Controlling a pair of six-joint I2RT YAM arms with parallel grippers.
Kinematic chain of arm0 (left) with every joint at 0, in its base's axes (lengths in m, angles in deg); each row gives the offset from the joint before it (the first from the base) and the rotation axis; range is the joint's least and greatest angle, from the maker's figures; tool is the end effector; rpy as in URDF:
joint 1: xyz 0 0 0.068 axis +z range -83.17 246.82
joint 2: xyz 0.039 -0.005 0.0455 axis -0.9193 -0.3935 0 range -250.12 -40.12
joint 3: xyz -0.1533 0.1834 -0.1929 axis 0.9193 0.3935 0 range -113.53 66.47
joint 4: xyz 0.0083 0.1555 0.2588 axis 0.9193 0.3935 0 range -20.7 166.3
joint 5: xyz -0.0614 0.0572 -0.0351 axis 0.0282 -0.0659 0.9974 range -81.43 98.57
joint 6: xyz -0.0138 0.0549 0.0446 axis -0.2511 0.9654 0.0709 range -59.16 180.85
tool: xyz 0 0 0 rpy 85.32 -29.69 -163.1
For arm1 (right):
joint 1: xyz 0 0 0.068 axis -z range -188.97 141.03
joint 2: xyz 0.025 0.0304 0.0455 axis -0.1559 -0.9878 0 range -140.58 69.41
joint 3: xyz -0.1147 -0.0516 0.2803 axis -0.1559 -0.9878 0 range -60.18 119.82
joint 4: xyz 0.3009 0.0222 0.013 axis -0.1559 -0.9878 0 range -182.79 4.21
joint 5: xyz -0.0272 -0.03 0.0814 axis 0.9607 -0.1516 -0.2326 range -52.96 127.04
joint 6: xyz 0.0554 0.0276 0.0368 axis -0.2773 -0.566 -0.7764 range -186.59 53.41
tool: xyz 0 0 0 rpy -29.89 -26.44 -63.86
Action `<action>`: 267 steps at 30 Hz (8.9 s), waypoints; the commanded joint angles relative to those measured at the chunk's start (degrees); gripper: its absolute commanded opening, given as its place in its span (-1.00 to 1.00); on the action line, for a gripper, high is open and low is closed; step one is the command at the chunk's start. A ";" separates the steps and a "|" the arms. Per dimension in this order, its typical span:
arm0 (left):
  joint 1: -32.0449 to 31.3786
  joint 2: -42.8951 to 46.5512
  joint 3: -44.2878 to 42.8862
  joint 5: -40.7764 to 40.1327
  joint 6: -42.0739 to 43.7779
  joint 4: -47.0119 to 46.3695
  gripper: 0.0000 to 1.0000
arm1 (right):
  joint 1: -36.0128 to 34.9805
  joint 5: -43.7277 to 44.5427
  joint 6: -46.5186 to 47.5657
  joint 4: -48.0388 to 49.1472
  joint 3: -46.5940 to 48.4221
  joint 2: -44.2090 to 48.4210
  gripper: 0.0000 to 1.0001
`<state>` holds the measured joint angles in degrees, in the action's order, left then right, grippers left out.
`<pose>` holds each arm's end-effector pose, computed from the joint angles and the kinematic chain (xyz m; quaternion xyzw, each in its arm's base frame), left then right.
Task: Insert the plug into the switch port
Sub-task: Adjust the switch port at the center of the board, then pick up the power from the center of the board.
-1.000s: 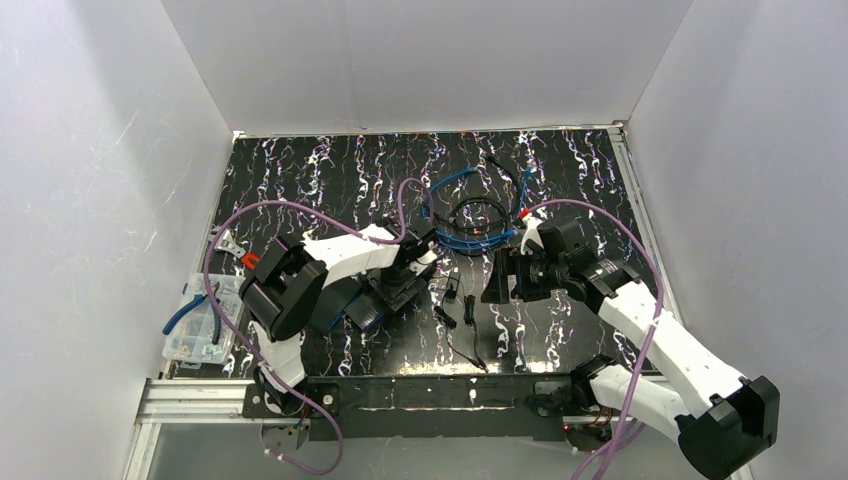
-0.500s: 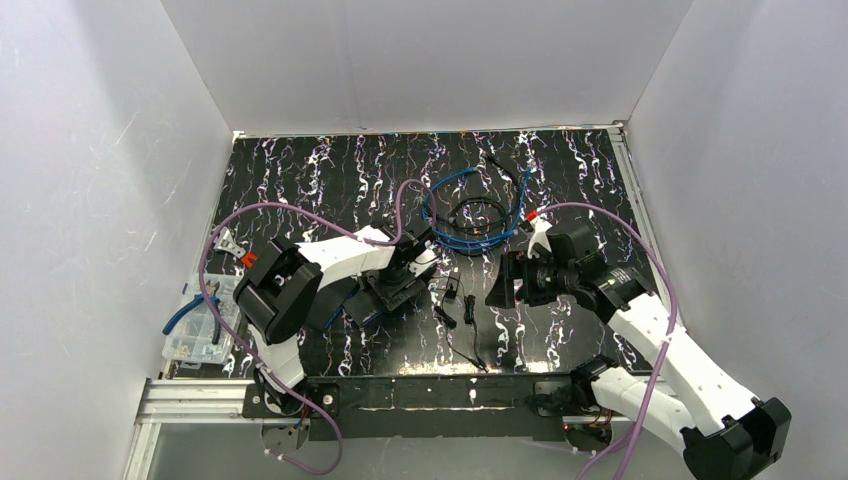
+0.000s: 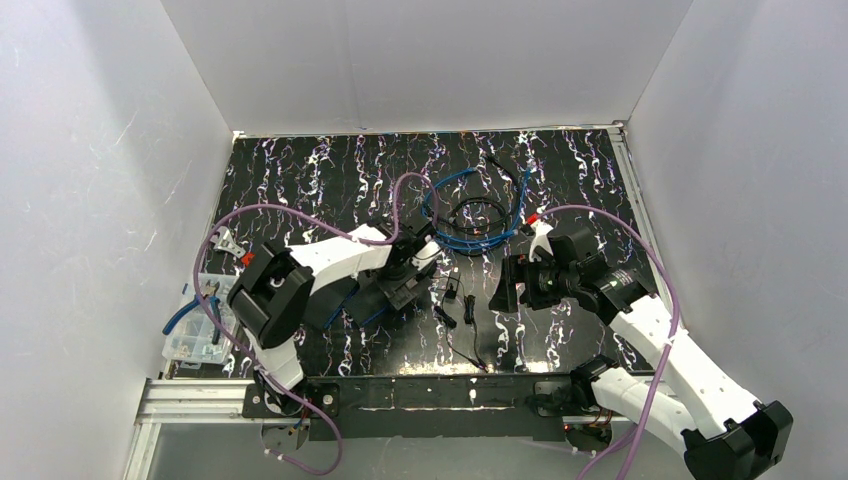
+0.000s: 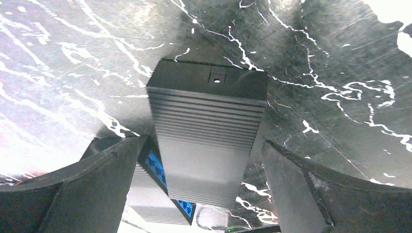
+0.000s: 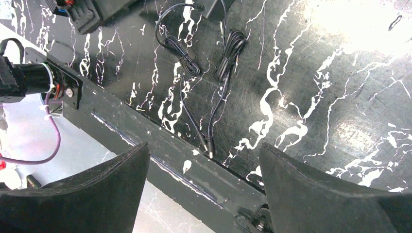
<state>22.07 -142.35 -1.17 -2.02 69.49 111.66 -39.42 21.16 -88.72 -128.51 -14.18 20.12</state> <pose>0.2807 -0.2629 0.1628 0.4352 0.8885 0.0521 0.1360 0.1699 0.1189 0.2894 -0.1182 0.9122 0.2791 0.2758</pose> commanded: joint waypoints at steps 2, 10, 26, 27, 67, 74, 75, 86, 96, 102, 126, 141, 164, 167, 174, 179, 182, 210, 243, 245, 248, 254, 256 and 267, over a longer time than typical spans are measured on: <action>-0.07 8.92 -2.45 -0.52 -5.24 1.87 0.96 | -0.22 1.01 1.79 -1.14 3.36 0.78 0.78; -0.08 18.70 0.73 -1.86 -22.37 5.52 0.97 | -0.22 1.29 2.67 -1.48 4.51 0.34 0.78; 0.01 39.27 17.29 2.75 -58.89 9.73 0.96 | -3.28 -2.78 4.44 1.28 13.65 -8.73 0.63; 0.09 41.00 18.33 2.82 -60.70 9.12 0.96 | -3.97 -2.36 4.29 1.63 14.40 -9.75 0.61; 28.28 47.42 42.64 25.58 -59.74 -21.74 0.96 | -14.19 -3.48 -3.62 12.54 45.48 -63.58 -0.97; 29.57 43.58 43.07 27.18 -59.02 -24.97 0.97 | -14.21 -2.69 -4.71 13.62 46.14 -67.15 -0.97; 29.64 43.08 43.12 27.32 -58.95 -25.39 0.96 | -14.20 -2.68 -4.74 13.70 46.18 -67.53 -0.97; 30.31 40.08 40.74 26.60 -57.06 -25.62 0.96 | -14.32 -2.64 -5.07 14.51 45.92 -71.15 -0.97; 30.86 37.31 38.54 25.99 -54.38 -25.55 0.96 | -15.78 -3.78 -4.77 15.91 43.03 -71.94 -0.97; 30.89 35.55 37.51 25.53 -52.88 -25.46 0.96 | -17.11 -3.70 -4.78 17.60 39.42 -70.85 -0.97; 30.93 30.50 32.79 22.36 -48.71 -21.08 0.97 | -22.83 -1.60 -8.85 23.68 23.39 -60.99 -0.97; 30.93 29.36 27.37 17.41 -46.93 -14.91 0.96 | -25.18 -0.82 -9.72 25.64 19.64 -58.34 -0.97; 30.93 25.15 26.33 21.42 -46.18 -16.53 0.96 | -25.09 8.08 -5.37 20.47 22.43 -57.31 -0.97; 30.91 24.42 26.45 22.37 -46.08 -17.27 0.96 | -25.09 6.39 -5.61 20.91 23.34 -58.41 -0.97; 30.89 22.22 25.91 24.39 -45.75 -18.57 0.97 | -25.17 3.07 -7.02 22.80 24.60 -59.87 -0.97; 30.94 21.12 24.72 24.96 -45.58 -18.80 0.96 | -25.31 1.52 -7.78 23.41 25.10 -60.67 -0.97; 30.95 20.40 24.15 25.23 -45.52 -18.96 0.96 | -25.53 1.28 -7.90 23.72 25.02 -60.69 -0.97; 30.93 24.81 17.45 19.45 -41.88 -10.59 0.96 | -26.05 11.11 -5.23 17.35 22.69 -49.36 -0.51; 30.92 38.42 15.79 30.14 -33.57 -0.94 0.97 | -24.24 17.73 -10.41 5.92 19.43 -33.22 0.36; 30.90 38.25 15.97 30.46 -33.28 -0.93 0.97 | -24.24 17.47 -12.11 6.88 19.00 -33.77 0.36; 30.93 37.84 15.98 30.92 -32.98 -0.97 0.97 | -24.20 17.54 -13.96 8.53 18.73 -34.93 0.36; 30.92 37.73 15.80 31.19 -32.12 -0.91 0.96 | -24.24 18.36 -16.19 9.22 20.66 -38.62 0.34; 30.89 37.76 15.71 31.10 -31.77 -0.70 0.96 | -24.23 19.15 -16.76 8.84 21.32 -39.82 0.33; 30.91 36.79 15.88 31.74 -31.16 -1.03 0.96 | -24.21 21.76 -19.51 8.67 20.73 -42.96 0.17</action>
<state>52.85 -105.49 14.99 28.39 37.32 109.74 -63.71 41.35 -106.14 -121.15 5.03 -21.81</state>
